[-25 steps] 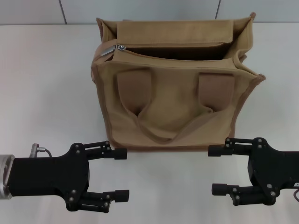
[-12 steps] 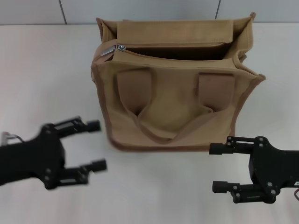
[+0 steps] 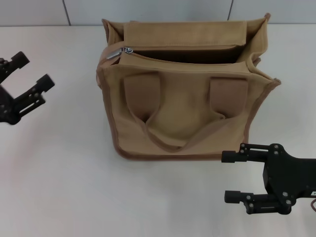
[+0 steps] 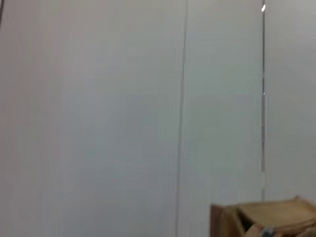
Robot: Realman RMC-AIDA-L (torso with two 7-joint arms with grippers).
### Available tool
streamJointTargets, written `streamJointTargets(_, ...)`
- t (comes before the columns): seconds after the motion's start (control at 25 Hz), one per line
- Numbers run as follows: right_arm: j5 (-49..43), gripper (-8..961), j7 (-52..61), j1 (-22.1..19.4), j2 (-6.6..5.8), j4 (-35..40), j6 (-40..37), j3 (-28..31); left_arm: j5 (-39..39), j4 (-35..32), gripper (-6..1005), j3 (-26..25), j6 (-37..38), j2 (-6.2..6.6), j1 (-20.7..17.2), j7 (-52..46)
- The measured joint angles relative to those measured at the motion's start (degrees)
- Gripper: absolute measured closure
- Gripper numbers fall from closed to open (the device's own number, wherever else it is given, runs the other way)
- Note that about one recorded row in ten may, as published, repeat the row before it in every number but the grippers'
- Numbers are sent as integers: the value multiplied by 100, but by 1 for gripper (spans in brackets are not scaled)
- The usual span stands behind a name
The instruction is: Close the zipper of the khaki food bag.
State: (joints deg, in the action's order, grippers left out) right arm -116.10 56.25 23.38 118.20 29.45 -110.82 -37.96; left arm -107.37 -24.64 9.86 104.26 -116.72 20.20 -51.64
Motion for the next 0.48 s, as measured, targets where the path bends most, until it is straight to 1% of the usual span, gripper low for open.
streamJointTargets(0.04, 0, 219, 0, 1, 0, -1, 0, -1, -26, 2, 247, 25, -173, -22, 57, 59)
streamJointTargets(0.08, 0, 219, -1, 0, 0, 0, 0, 0, -69, 5, 249, 149, -429, -76, 183, 142)
streamJointTargets(0.2, 0, 219, -1, 0, 0, 0, 0, 0, -82, 6, 256, 257, -499, -90, 238, 161)
streamJointTargets(0.24, 0, 219, 0, 0, 0, 0, 0, -1, -97, 8, 258, 600, -632, -114, 388, 179)
streamJointTargets(0.28, 0, 219, 0, 0, 0, 0, -1, -1, -99, 10, 260, 788, -736, -133, 493, 181)
streamJointTargets(0.32, 0, 218, 0, 0, 0, 0, -1, -1, -99, 10, 262, 788, -736, -133, 493, 181)
streamJointTargets(0.48, 0, 217, 0, 0, 0, 0, -1, 1, -98, 34, 270, 986, -1201, -171, 731, 186)
